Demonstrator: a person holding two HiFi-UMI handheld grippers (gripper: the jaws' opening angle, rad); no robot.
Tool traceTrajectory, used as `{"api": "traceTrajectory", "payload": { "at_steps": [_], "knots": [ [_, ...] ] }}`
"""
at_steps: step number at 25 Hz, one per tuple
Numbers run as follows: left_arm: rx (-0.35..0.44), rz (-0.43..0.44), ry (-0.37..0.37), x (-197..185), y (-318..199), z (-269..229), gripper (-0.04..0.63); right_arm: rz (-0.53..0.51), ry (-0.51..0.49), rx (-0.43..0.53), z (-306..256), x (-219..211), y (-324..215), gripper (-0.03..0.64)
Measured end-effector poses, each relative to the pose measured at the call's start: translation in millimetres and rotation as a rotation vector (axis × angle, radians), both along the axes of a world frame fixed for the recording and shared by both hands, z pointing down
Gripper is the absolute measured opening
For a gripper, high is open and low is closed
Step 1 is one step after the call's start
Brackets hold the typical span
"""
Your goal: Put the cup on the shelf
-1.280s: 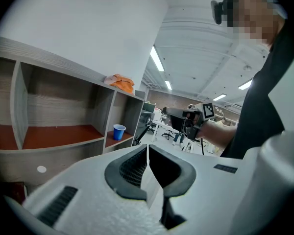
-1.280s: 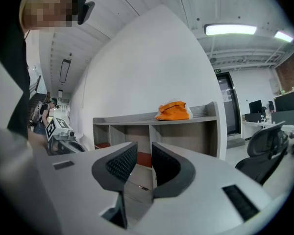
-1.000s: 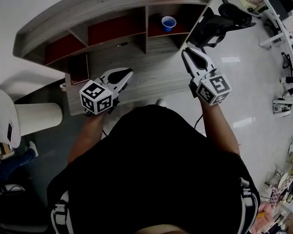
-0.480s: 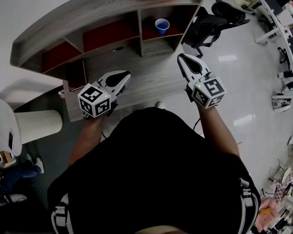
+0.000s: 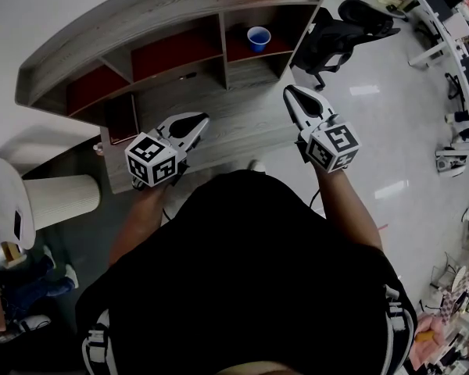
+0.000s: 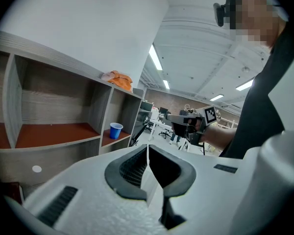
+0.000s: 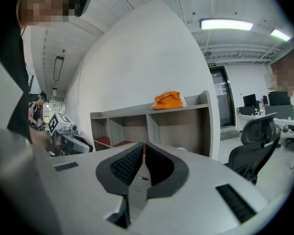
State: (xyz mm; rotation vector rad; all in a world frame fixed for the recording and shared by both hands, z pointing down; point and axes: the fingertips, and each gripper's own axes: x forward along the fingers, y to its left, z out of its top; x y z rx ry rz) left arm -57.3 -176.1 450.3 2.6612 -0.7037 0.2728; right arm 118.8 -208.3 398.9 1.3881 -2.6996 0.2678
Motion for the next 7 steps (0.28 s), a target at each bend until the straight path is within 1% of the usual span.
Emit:
{"api": "traceTrajectory", "payload": {
  "at_steps": [7],
  "knots": [
    [0.004,-0.014,0.009,2.6,-3.7,-0.8,0.025,0.01,0.002,-0.008,2.6,9.1,-0.7,0.023]
  ]
}}
